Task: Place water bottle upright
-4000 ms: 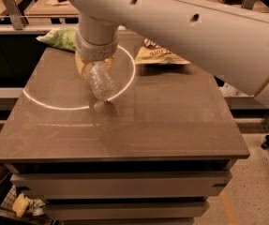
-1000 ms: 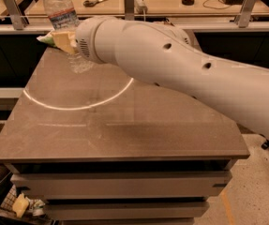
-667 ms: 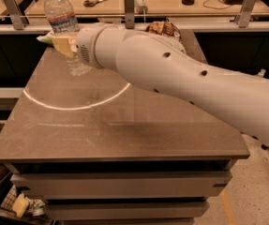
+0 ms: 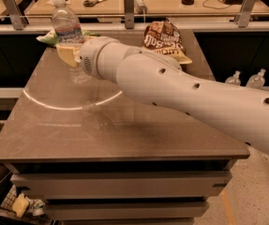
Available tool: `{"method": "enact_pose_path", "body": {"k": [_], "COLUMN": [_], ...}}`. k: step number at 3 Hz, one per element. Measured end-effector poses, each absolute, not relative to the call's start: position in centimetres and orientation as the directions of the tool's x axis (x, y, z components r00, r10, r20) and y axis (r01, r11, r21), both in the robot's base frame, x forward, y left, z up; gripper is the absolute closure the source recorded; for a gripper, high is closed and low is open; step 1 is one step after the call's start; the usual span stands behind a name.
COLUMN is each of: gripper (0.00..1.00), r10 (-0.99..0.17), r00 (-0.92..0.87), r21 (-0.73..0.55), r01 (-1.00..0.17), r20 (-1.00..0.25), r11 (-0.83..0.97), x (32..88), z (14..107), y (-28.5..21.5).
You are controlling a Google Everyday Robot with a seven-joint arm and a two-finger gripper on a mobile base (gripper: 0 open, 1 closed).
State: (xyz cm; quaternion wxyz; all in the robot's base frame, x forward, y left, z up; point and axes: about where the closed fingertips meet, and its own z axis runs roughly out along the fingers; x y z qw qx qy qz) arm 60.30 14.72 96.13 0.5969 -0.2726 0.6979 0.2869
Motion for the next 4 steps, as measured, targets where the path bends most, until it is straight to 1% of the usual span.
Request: {"method": "enact_pose_path", "body": {"k": [2,3,4], "gripper": [1.00,1.00,1.00], "r10": [0.007,0.024,0.014], "r00": [-0.132,-0.107,-0.074], "r21": [0.095,0.088,0.058], "r01": [-0.675,-0.653,-0.624], "r20": [-0.991,-0.994,-0.997], "r11": [0.732,0.752,0.779], "x": [60.8,61.0,61.0], "z": [93.9,93.4,93.5], "y": [14.1,14.3,14.5]}}
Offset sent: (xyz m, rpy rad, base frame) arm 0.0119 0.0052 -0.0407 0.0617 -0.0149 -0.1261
